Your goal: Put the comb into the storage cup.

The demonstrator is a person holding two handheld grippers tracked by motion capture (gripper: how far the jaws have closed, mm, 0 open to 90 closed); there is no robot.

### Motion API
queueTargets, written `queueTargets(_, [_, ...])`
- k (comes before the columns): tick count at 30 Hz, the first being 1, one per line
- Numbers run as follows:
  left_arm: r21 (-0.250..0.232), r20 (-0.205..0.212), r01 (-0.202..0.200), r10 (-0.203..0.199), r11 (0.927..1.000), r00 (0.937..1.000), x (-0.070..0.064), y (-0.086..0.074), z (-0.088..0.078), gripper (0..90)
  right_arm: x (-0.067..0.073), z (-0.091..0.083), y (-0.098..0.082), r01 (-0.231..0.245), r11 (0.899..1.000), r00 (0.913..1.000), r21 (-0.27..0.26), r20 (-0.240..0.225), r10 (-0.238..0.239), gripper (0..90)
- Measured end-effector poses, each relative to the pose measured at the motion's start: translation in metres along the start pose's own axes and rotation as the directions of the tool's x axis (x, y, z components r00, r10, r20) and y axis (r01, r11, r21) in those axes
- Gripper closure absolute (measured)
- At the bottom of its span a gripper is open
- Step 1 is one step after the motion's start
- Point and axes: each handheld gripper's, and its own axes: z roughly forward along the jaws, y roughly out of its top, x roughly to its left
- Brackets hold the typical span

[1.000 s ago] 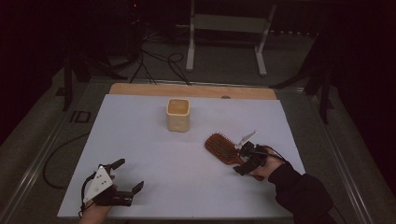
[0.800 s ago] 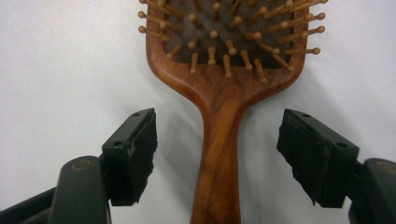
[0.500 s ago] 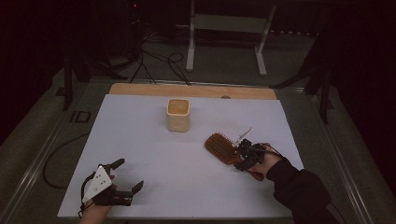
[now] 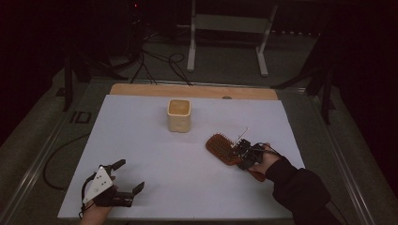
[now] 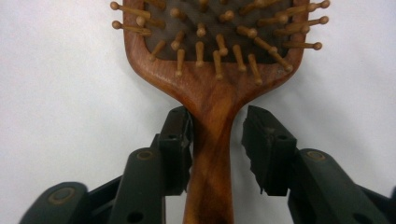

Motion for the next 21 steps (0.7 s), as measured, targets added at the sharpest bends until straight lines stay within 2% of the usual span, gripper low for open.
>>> queueTargets(3, [-0.002, 0.001, 0.002, -0.002, 1.0000, 1.0000, 0.0000, 0.0001, 0.0001, 0.2, 0.0004, 0.0005, 0.0020, -0.017, 1.000, 0.9997, 0.014, -0.015, 0.017, 66.3])
queueTargets(7, [0.003, 0.002, -0.003, 0.003, 1.0000, 1.0000, -0.0001, 0.0000, 0.0002, 0.2, -0.0007, 0.0009, 0.0027, 0.006, 1.000, 0.9998, 0.024, -0.019, -0.005, 66.5])
queueTargets(14, [0.002, 0.003, 0.001, -0.001, 1.0000, 1.0000, -0.0002, -0.0001, 0.0007, 0.2, 0.0019, 0.0017, -0.0007, 0.001, 1.000, 0.9997, -0.002, -0.022, -0.001, 72.1])
queueTargets(15, [0.006, 0.002, 0.000, 0.000, 1.0000, 1.0000, -0.0003, -0.0005, 0.0011, 0.2, 0.0037, 0.0014, -0.0015, 0.026, 1.000, 0.9996, -0.006, -0.012, -0.026, 72.4])
queueTargets(21, [0.006, 0.001, 0.005, -0.005, 1.0000, 1.0000, 0.0003, -0.0007, 0.0011, 0.2, 0.0064, 0.0012, -0.0042, 0.029, 0.999, 0.9996, -0.030, 0.007, -0.028, 72.7])
